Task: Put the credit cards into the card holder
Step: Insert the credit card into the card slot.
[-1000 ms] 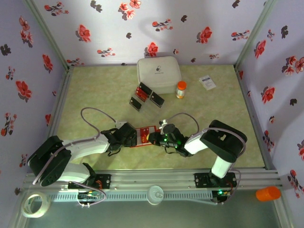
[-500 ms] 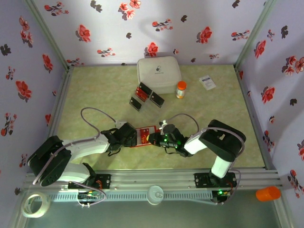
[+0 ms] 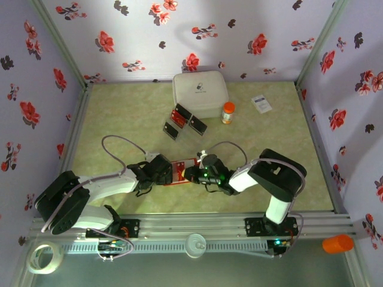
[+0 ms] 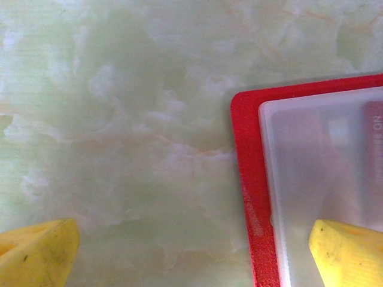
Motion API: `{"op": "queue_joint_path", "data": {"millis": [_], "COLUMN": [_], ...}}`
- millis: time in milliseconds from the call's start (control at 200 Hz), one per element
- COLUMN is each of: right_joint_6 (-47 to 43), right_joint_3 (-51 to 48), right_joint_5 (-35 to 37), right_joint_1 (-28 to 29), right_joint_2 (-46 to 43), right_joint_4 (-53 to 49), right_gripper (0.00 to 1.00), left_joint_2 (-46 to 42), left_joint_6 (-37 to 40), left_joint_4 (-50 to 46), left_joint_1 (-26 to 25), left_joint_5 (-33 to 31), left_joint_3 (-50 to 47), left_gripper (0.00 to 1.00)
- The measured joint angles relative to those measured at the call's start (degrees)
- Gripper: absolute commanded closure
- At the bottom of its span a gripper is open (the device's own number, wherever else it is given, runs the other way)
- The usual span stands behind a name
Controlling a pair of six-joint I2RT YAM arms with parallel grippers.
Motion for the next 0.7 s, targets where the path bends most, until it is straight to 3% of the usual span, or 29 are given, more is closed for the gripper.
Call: {"op": "queue_joint_path", "data": {"millis": [65, 245, 370, 470, 700], "right_joint_6": [-0.1, -2.4, -6.3, -9.9, -16.5], "right_joint_3": [1.0, 3.5, 4.1, 4.9, 11.3], "right_joint_5": [-0.7, -2.8, -2.3, -0.8, 1.3], "right_joint_1": [-0.1, -0.3, -1.1, -2.5, -3.7], "right_joint_2": [0.4, -1.3, -6.4, -11.7, -15.0], "right_joint_4": [-1.0, -6.0, -16.3, -26.9, -41.3], "right_gripper": [0.95, 0.63, 0.54, 0.56, 0.91], "left_joint_2": [0.0, 0.0, 0.0, 0.0, -0.3], "left_joint_6": [0.0, -0.2, -0.2, -0.4, -1.0], "left_joint_4": [0.0, 0.3, 0.8, 0.9, 1.5], "left_joint_1": [0.0, 0.0, 0.0, 0.0, 0.0], "left_joint_5": [0.0, 0.1, 0.2, 0.2, 0.2], "left_joint_3": [0.0, -0.1, -0.3, -0.4, -0.9], "left_gripper": [0.00, 0.00, 0.00, 0.00, 0.00]}}
